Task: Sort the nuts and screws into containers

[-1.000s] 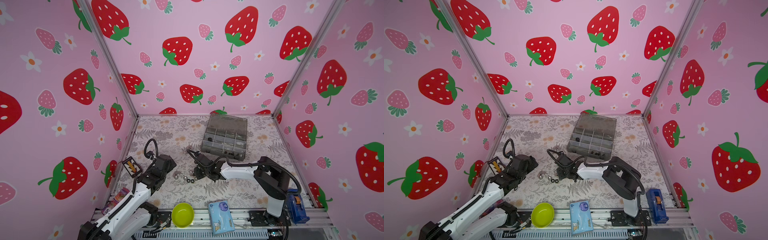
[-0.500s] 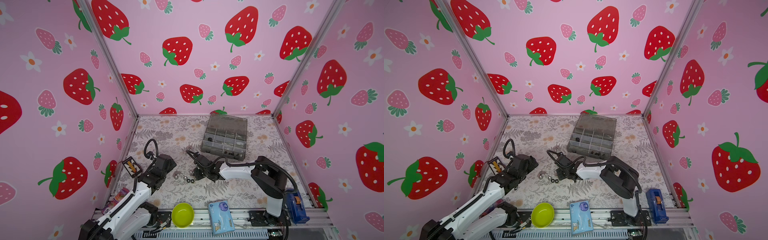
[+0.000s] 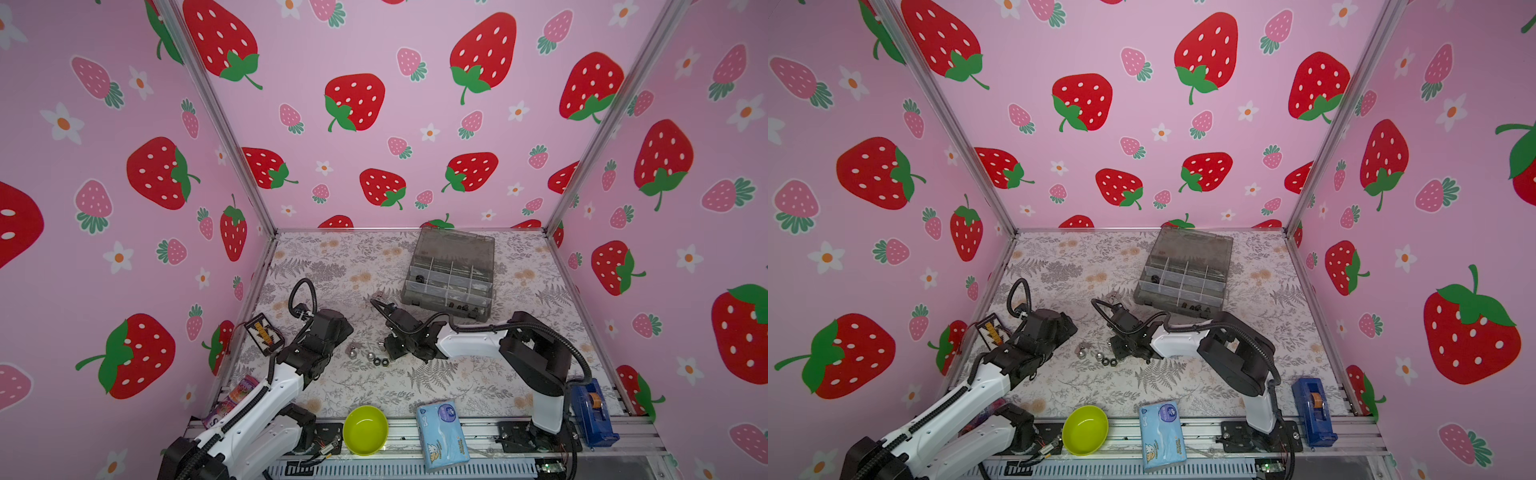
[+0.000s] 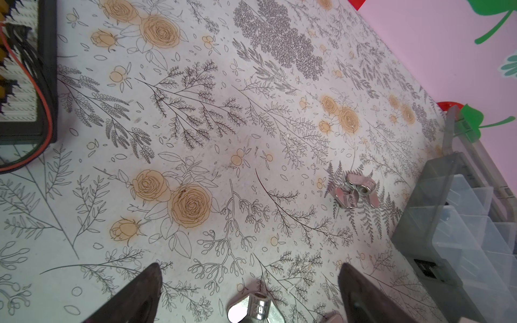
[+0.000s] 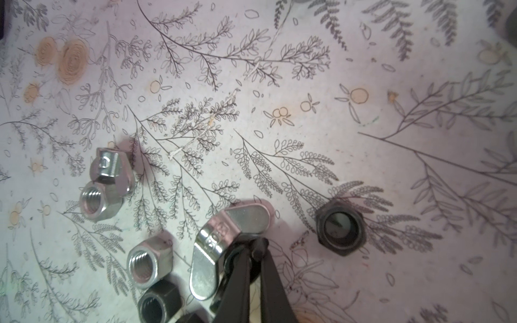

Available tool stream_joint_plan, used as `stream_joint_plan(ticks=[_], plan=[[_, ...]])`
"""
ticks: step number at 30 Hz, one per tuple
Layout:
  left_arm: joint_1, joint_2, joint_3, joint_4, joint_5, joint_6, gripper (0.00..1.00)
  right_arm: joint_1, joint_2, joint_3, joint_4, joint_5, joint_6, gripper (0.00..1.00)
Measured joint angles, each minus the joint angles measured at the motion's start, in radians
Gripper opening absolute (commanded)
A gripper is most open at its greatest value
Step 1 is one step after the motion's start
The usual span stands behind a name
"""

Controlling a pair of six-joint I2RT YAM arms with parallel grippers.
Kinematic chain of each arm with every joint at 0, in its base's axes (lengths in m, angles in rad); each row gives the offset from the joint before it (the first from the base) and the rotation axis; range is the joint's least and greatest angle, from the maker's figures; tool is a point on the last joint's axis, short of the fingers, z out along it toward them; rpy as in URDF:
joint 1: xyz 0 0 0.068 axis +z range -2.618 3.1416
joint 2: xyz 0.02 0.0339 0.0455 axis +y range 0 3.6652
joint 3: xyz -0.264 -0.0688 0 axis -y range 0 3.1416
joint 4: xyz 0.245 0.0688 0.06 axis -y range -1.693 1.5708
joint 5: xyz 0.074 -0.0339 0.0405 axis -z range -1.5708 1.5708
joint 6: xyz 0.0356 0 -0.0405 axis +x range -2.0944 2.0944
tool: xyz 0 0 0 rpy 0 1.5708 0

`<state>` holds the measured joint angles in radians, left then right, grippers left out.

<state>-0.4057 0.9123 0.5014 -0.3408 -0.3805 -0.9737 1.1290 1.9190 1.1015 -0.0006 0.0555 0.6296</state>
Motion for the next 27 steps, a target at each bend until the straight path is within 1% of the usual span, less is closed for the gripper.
stream_joint_plan(ticks=[10,16,22,24,27], plan=[[0.003,0.002,0.0,0.0,0.0,0.0,0.99,0.0,-0.009,0.002,-0.038,0.053,-0.006,0.03],[0.006,0.005,0.0,0.0,0.0,0.0,0.99,0.0,-0.032,0.003,-0.052,0.075,-0.01,0.19],[0.007,0.007,0.0,-0.001,0.0,0.003,0.99,0.0,-0.032,0.037,-0.079,0.086,-0.006,0.28],[0.007,0.009,0.0,-0.001,0.0,0.005,0.99,0.0,-0.031,0.064,-0.094,0.096,-0.001,0.33],[0.007,0.012,0.0,-0.002,0.0,0.007,0.99,0.0,-0.022,0.113,-0.114,0.116,0.005,0.37]])
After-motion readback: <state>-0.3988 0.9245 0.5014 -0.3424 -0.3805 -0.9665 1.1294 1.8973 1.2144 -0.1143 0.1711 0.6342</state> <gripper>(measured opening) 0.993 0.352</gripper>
